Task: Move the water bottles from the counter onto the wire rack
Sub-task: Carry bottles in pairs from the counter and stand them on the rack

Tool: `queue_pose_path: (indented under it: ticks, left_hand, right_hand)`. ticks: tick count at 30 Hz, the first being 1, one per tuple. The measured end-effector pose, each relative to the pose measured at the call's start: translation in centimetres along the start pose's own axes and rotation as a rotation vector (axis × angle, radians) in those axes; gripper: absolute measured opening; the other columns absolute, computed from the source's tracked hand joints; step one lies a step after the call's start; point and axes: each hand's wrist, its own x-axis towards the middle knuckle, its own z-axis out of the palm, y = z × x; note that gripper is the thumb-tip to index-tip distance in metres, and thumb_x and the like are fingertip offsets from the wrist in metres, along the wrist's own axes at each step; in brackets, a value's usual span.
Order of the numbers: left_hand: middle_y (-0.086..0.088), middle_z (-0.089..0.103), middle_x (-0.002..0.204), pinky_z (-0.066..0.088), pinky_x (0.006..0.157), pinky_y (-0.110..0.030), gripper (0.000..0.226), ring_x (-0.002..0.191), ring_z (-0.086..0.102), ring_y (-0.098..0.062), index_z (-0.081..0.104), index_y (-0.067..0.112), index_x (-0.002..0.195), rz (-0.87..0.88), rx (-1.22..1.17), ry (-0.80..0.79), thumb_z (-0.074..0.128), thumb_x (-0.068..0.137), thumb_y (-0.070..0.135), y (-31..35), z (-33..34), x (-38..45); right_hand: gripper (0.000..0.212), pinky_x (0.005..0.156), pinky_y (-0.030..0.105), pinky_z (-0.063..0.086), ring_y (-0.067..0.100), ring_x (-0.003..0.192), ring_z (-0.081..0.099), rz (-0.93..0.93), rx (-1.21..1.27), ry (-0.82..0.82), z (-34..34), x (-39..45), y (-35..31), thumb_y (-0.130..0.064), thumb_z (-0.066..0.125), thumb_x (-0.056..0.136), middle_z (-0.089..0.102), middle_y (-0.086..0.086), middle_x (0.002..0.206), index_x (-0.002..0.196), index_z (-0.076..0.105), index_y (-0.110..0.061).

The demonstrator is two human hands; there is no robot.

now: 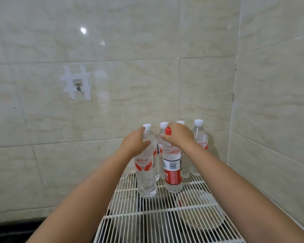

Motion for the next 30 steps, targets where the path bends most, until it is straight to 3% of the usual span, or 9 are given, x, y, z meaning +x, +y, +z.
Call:
queue_pose_path:
  ticks: [3, 8, 12, 15, 17, 20, 25, 30]
  left_hand:
    - [-0.013, 0.052, 0.136, 0.042, 0.094, -0.034, 0.052, 0.123, 0.050, -0.029, 0.037, 0.014, 0.139, 0.014, -0.042, 0.010, 0.054, 0.091, 0.025, 0.2, -0.3, 0.0]
    - [-0.012, 0.054, 0.134, 0.043, 0.094, -0.034, 0.049, 0.122, 0.050, -0.029, 0.039, 0.014, 0.138, 0.012, -0.084, 0.108, 0.052, 0.093, 0.027, 0.8, 0.2, -0.2]
    - [-0.013, 0.056, 0.131, 0.044, 0.092, -0.035, 0.049, 0.119, 0.052, -0.030, 0.041, 0.013, 0.136, -0.010, -0.130, 0.120, 0.053, 0.092, 0.029, 0.9, 0.9, 0.4]
    - [-0.013, 0.054, 0.134, 0.044, 0.094, -0.034, 0.051, 0.121, 0.051, -0.029, 0.039, 0.013, 0.138, 0.014, -0.141, 0.116, 0.052, 0.092, 0.030, 0.6, 0.9, 0.5]
    - [-0.014, 0.052, 0.136, 0.042, 0.098, -0.034, 0.051, 0.124, 0.049, -0.028, 0.036, 0.012, 0.140, 0.044, -0.160, 0.081, 0.050, 0.094, 0.027, 0.4, 0.8, 0.5]
    - [-0.015, 0.053, 0.135, 0.042, 0.097, -0.032, 0.049, 0.122, 0.051, -0.028, 0.034, 0.012, 0.141, 0.092, -0.136, 0.039, 0.047, 0.095, 0.025, 0.2, 0.5, 0.5]
    - [-0.016, 0.056, 0.131, 0.043, 0.094, -0.035, 0.046, 0.119, 0.053, -0.030, 0.037, 0.013, 0.140, 0.100, -0.050, 0.042, 0.044, 0.096, 0.027, 0.1, 0.3, 0.7]
    - [-0.018, 0.055, 0.120, 0.044, 0.088, -0.035, 0.044, 0.111, 0.053, -0.032, 0.039, 0.014, 0.138, 0.139, 0.097, 0.032, 0.042, 0.097, 0.030, -0.2, 0.1, 0.9]
  right_hand:
    - [0.042, 0.069, 0.031, 0.039, 0.028, 0.100, 0.058, -0.014, -0.037, -0.043, -0.1, 0.5, -0.3, -0.040, 0.053, 0.087, 0.062, 0.011, 0.111, 0.115, 0.051, -0.010]
    - [0.027, 0.064, 0.030, 0.034, 0.031, 0.095, 0.059, -0.023, -0.001, 0.084, -0.2, 0.2, 0.2, -0.028, 0.053, 0.089, 0.061, 0.013, 0.095, 0.099, 0.056, -0.003]
    - [0.038, 0.064, 0.030, 0.034, 0.029, 0.093, 0.058, 0.002, 0.008, 0.100, 0.1, 0.1, 0.3, -0.041, 0.053, 0.088, 0.062, 0.012, 0.101, 0.100, 0.055, -0.004]
    - [0.044, 0.068, 0.032, 0.038, 0.029, 0.097, 0.057, -0.048, 0.015, 0.011, 0.1, 0.4, 0.3, -0.046, 0.047, 0.089, 0.058, 0.011, 0.106, 0.105, 0.054, -0.006]
    - [0.037, 0.076, 0.034, 0.040, 0.029, 0.098, 0.054, -0.116, 0.034, -0.140, -0.6, 0.6, 0.6, -0.036, 0.047, 0.090, 0.057, 0.014, 0.115, 0.112, 0.052, -0.006]
    - [0.031, 0.074, 0.029, 0.038, 0.021, 0.089, 0.052, -0.154, 0.056, -0.254, -1.9, 0.6, 0.9, -0.023, 0.051, 0.089, 0.059, 0.014, 0.115, 0.116, 0.051, -0.008]
    - [0.043, 0.080, 0.033, 0.044, 0.028, 0.105, 0.056, -0.106, -0.067, -0.110, -1.4, 0.7, 0.2, -0.040, 0.057, 0.086, 0.060, 0.012, 0.115, 0.116, 0.054, -0.010]
    - [0.033, 0.066, 0.031, 0.037, 0.031, 0.094, 0.060, -0.110, -0.171, -0.052, -1.0, 1.4, -0.7, -0.034, 0.059, 0.085, 0.062, 0.017, 0.103, 0.093, 0.060, -0.003]
